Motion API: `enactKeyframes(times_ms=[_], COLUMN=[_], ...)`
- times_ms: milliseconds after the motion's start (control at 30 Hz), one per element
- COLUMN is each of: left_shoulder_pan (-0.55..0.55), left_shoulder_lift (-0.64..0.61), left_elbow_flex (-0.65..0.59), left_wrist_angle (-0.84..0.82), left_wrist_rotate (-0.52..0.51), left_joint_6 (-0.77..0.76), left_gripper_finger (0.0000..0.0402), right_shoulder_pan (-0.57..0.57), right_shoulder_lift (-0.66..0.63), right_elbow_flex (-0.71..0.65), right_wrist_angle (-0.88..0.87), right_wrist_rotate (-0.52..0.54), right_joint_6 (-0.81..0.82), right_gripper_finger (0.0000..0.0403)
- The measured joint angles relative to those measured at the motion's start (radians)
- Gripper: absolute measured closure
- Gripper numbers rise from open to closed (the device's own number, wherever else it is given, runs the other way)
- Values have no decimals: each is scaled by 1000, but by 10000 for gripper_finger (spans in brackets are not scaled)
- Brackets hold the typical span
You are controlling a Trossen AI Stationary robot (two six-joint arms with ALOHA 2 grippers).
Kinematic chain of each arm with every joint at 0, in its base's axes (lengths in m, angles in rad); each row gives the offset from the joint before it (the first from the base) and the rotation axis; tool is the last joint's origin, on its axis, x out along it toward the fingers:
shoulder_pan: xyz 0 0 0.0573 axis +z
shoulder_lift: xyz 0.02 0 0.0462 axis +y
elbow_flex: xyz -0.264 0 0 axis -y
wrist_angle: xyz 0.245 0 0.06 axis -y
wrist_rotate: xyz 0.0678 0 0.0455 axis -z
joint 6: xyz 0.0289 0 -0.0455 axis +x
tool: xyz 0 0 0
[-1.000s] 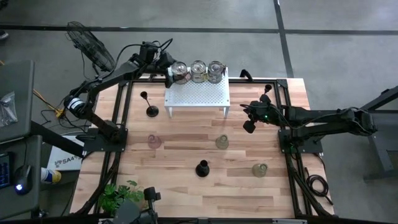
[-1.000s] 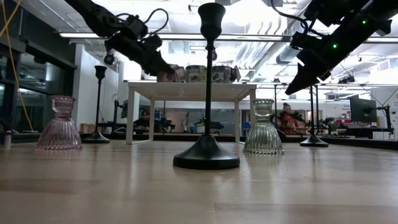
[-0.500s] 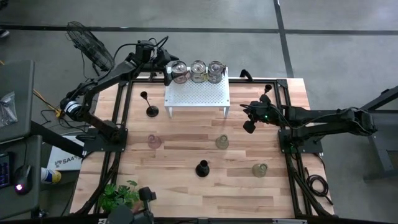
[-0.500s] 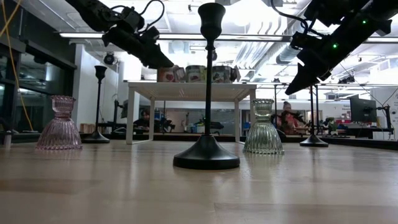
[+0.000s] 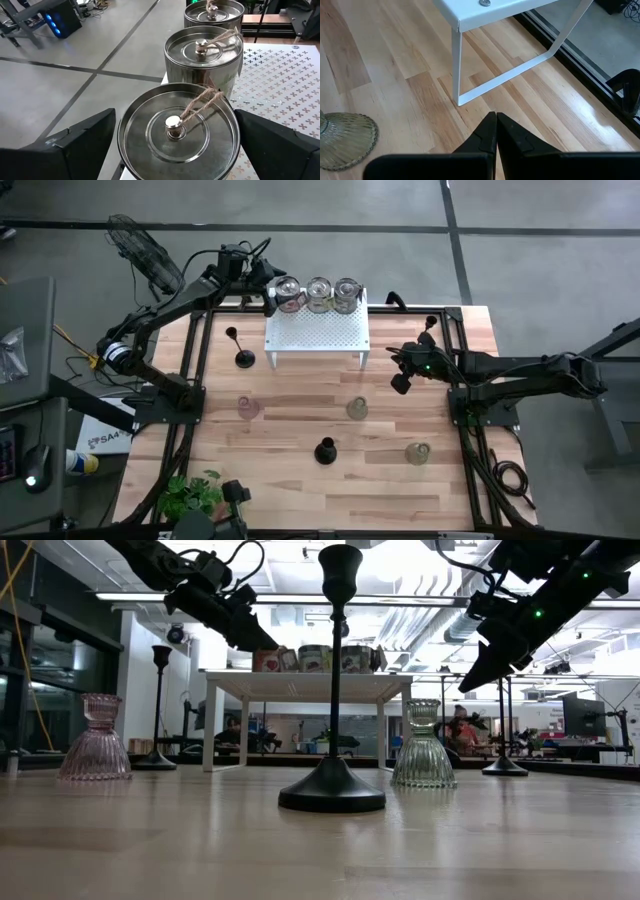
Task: Pick & Place candle stick holders
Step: Align the scented candle on the shelf with the other scented candles, then put the top right black candle holder on the shelf
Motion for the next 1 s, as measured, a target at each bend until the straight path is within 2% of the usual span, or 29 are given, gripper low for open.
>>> enactKeyframes(times_ms=[533,867,1000], left_shoulder_pan=[0,0,-10], left_shoulder_lift=[-53,-189,-253], left_elbow_flex=[0,0,0], left_wrist_angle=[-40,-173,-236], left_wrist_rotate=[16,19,22], left_joint_6=[-11,-63,-72], left_gripper_finger=[6,6,6], right_shoulder_pan=[0,0,0], right_shoulder_lift=[0,-52,-105], right_elbow_flex=[0,0,0], right_wrist_angle=[0,0,-9], right_wrist_rotate=[0,0,0], right_joint_6=[24,34,34], right_gripper_finger=[401,400,377])
